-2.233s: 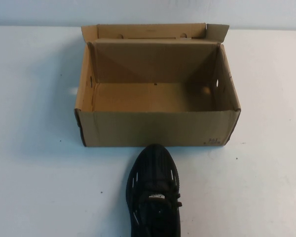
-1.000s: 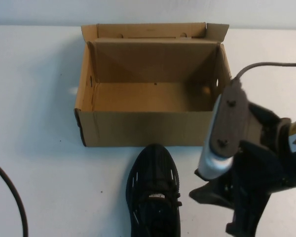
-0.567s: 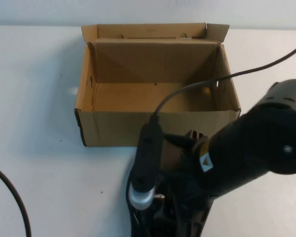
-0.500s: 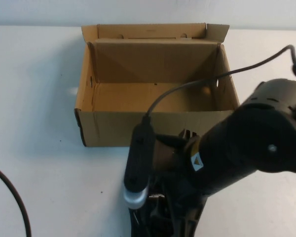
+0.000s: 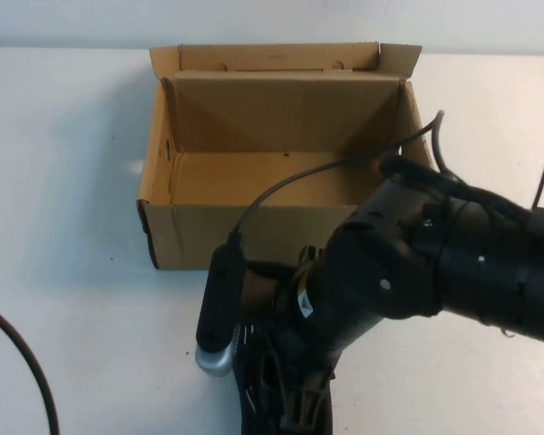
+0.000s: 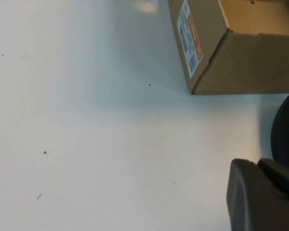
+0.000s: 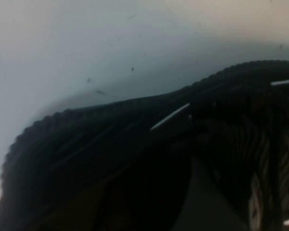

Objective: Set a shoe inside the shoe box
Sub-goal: Pick up the shoe from the table, then hand over the shoe

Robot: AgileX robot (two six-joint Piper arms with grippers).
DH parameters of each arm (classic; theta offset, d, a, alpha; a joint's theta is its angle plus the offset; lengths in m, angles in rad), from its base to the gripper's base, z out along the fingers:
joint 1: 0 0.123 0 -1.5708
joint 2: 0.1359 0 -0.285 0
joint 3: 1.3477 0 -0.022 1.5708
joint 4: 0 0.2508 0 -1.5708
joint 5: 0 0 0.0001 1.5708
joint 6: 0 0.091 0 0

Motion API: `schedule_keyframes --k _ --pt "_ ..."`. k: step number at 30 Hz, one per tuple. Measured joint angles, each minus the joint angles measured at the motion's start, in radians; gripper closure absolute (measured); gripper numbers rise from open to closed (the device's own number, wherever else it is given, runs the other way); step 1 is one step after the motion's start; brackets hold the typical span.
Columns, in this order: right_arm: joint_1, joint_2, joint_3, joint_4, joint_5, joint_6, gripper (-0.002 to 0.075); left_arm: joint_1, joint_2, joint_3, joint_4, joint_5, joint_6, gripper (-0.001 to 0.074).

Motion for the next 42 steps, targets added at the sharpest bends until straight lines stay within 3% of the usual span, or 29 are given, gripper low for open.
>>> schedule_keyframes --k 7,9,12,15,23,27,33,35,38,42 --pt "0.000 0.086 0.000 -0.114 -0.033 0.096 0.0402 0.000 0.000 0.000 0.000 0.000 0.016 0.0737" --pt "0.002 0.098 0.000 -0.134 -0.033 0.133 0.0456 0.000 0.000 0.000 -0.002 0.000 0.016 0.0737" --pt "0.006 0.099 -0.006 -0.147 -0.030 0.164 0.0617 0.000 0.000 0.000 -0.002 0.004 0.022 0.0737" --pt "0.005 0.101 -0.035 -0.150 -0.007 0.170 0.0690 0.000 0.000 0.000 -0.002 0.007 0.040 0.0737" --pt "0.005 0.109 -0.240 -0.059 0.191 0.177 0.0715 0.000 0.000 0.000 -0.015 0.007 0.175 0.0722" --pt "0.005 0.109 -0.377 0.018 0.317 0.179 0.0716 0.000 0.000 -0.013 -0.045 0.015 0.204 0.0615" --pt "0.005 0.109 -0.549 0.060 0.361 0.325 0.0719 0.000 0.000 -0.054 -0.209 0.046 0.366 0.0254" --pt "0.005 0.109 -0.600 0.044 0.366 0.381 0.0719 0.000 0.000 -0.067 -0.304 0.066 0.453 0.0167" --pt "0.005 0.109 -0.657 0.004 0.374 0.457 0.0719 0.000 0.000 -0.081 -0.420 0.089 0.580 0.0105" --pt "0.005 0.109 -0.700 -0.060 0.380 0.518 0.0719 0.000 0.000 -0.084 -0.534 0.098 0.722 0.0086"
